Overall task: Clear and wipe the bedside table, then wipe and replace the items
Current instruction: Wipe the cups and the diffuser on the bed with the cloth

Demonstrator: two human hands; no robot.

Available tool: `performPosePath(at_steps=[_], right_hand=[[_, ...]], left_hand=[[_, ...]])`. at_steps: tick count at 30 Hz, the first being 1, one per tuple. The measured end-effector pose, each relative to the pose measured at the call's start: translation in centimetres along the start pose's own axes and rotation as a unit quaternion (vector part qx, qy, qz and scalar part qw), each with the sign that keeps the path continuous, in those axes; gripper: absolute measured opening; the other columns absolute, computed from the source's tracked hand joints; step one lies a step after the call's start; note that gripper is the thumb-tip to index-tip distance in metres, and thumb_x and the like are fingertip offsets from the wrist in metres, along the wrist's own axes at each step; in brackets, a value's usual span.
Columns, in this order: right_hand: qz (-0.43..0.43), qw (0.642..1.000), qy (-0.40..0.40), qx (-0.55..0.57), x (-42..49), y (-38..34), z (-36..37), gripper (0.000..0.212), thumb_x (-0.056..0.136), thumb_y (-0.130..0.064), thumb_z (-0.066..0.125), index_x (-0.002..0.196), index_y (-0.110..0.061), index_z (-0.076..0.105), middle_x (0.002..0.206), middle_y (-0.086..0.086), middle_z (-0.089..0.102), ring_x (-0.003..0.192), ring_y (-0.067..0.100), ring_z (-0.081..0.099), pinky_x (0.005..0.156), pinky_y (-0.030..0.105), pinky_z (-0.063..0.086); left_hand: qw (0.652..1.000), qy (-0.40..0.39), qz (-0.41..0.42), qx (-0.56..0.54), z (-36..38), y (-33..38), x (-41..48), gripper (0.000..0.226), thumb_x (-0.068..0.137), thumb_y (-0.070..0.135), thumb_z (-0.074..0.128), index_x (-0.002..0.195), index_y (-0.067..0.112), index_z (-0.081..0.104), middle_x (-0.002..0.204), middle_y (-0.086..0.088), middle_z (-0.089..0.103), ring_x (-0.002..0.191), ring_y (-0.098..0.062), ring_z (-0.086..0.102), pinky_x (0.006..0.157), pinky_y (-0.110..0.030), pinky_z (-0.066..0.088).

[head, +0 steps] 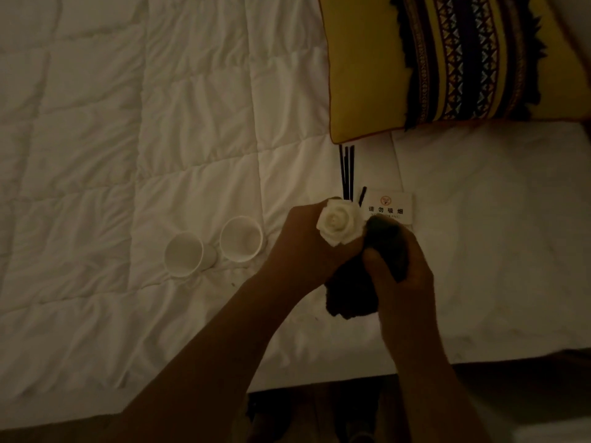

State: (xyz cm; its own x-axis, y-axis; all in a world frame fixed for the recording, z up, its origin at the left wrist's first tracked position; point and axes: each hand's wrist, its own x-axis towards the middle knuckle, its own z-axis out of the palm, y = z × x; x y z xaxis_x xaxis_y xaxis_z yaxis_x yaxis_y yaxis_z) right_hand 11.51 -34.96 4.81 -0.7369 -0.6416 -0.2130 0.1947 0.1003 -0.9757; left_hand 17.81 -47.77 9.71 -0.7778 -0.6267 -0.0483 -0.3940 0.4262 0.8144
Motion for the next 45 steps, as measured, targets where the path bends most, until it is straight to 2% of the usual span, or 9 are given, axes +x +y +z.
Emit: performPosePath(at_steps=[6, 9, 12, 18, 21, 26, 31, 38, 45], right_hand=[[0.151, 0.969, -0.078, 0.179, 2.6, 0.5, -2.4, 0.043, 0.081, -0.039, 0.062, 0.120, -0.020, 0.064, 0.114, 0.009, 0.071, 0.101, 0.031, 0.069, 0.076, 0.039, 0.058], [0.231, 0.959, -0.135, 0.091, 4.7, 0.5, -3.2, 0.018, 0.089, -0.035, 0.058, 0.095, -0.025, 0.071, 0.088, -0.006, 0.077, 0.082, 0.011, 0.073, 0.072, 0.032, 0.056], [0.287, 0.943, -0.161, 0.040, 6.2, 1.8, -3.4, 0.025, 0.099, -0.026, 0.043, 0.084, -0.032, 0.062, 0.066, -0.017, 0.073, 0.062, 0.002, 0.069, 0.062, 0.027, 0.051], [0.384, 0.894, -0.121, 0.195, 3.5, 4.3, -2.5, 0.036, 0.086, -0.035, 0.059, 0.110, -0.009, 0.063, 0.089, 0.009, 0.069, 0.072, 0.021, 0.069, 0.064, 0.036, 0.056], [0.384, 0.897, -0.103, 0.191, 1.7, 5.1, -2.4, 0.047, 0.077, -0.035, 0.066, 0.113, -0.005, 0.067, 0.091, 0.015, 0.070, 0.070, 0.027, 0.070, 0.060, 0.034, 0.055], [0.390, 0.894, -0.092, 0.200, -0.3, 6.3, -3.1, 0.027, 0.077, -0.030, 0.066, 0.095, -0.014, 0.078, 0.097, 0.019, 0.074, 0.087, 0.035, 0.072, 0.068, 0.040, 0.058], [0.403, 0.888, -0.068, 0.212, -0.4, 6.6, -3.7, 0.028, 0.077, -0.029, 0.065, 0.097, -0.014, 0.077, 0.100, 0.021, 0.073, 0.088, 0.036, 0.071, 0.069, 0.042, 0.058], [0.397, 0.875, -0.063, 0.270, 1.0, 5.8, -5.2, 0.036, 0.084, -0.032, 0.055, 0.108, -0.009, 0.070, 0.093, 0.016, 0.073, 0.078, 0.030, 0.071, 0.062, 0.038, 0.058], [0.402, 0.868, -0.052, 0.286, 2.2, 4.3, -6.6, 0.028, 0.079, -0.032, 0.060, 0.093, -0.017, 0.079, 0.101, 0.015, 0.075, 0.088, 0.028, 0.073, 0.064, 0.034, 0.059]], left_hand=[[0.991, -0.106, 0.079, 0.003, -0.6, 0.1, 0.7, 0.030, 0.078, 0.014, 0.075, 0.070, 0.027, 0.048, 0.064, 0.018, 0.052, 0.057, 0.002, 0.054, 0.057, -0.012, 0.042], [0.988, -0.141, 0.060, -0.026, 0.1, -0.5, -0.3, 0.036, 0.077, 0.009, 0.074, 0.073, 0.035, 0.048, 0.064, 0.019, 0.052, 0.057, 0.002, 0.055, 0.058, -0.009, 0.040], [0.991, -0.124, 0.007, -0.056, 0.0, -2.1, -1.1, 0.011, 0.080, 0.010, 0.071, 0.081, 0.010, 0.060, 0.069, 0.004, 0.060, 0.062, -0.010, 0.060, 0.059, -0.024, 0.051], [0.998, -0.044, 0.019, 0.039, -0.8, -5.0, -0.5, 0.015, 0.083, 0.021, 0.067, 0.087, 0.010, 0.058, 0.073, 0.003, 0.061, 0.066, -0.009, 0.059, 0.056, -0.015, 0.047], [0.998, -0.018, -0.007, 0.051, -0.2, -7.3, 0.3, 0.017, 0.084, 0.021, 0.066, 0.089, 0.007, 0.058, 0.077, -0.001, 0.063, 0.069, -0.011, 0.059, 0.060, -0.018, 0.048], [0.998, 0.026, -0.058, 0.026, 2.2, -11.4, 0.9, 0.018, 0.082, 0.012, 0.069, 0.079, 0.006, 0.052, 0.073, -0.002, 0.058, 0.062, -0.008, 0.054, 0.054, -0.011, 0.042], [0.991, 0.054, -0.123, 0.027, 5.0, -13.7, 0.7, 0.020, 0.080, 0.018, 0.069, 0.092, 0.014, 0.053, 0.084, -0.002, 0.064, 0.072, -0.017, 0.064, 0.064, -0.041, 0.057], [0.948, 0.144, -0.284, 0.010, 6.6, -13.0, -1.6, 0.039, 0.079, 0.026, 0.074, 0.105, 0.019, 0.045, 0.086, 0.010, 0.055, 0.075, -0.006, 0.057, 0.063, -0.019, 0.045], [0.916, -0.032, -0.398, 0.042, 10.5, -9.1, -2.4, 0.017, 0.091, 0.032, 0.058, 0.078, 0.022, 0.054, 0.072, 0.005, 0.056, 0.064, -0.006, 0.053, 0.055, -0.017, 0.039]])
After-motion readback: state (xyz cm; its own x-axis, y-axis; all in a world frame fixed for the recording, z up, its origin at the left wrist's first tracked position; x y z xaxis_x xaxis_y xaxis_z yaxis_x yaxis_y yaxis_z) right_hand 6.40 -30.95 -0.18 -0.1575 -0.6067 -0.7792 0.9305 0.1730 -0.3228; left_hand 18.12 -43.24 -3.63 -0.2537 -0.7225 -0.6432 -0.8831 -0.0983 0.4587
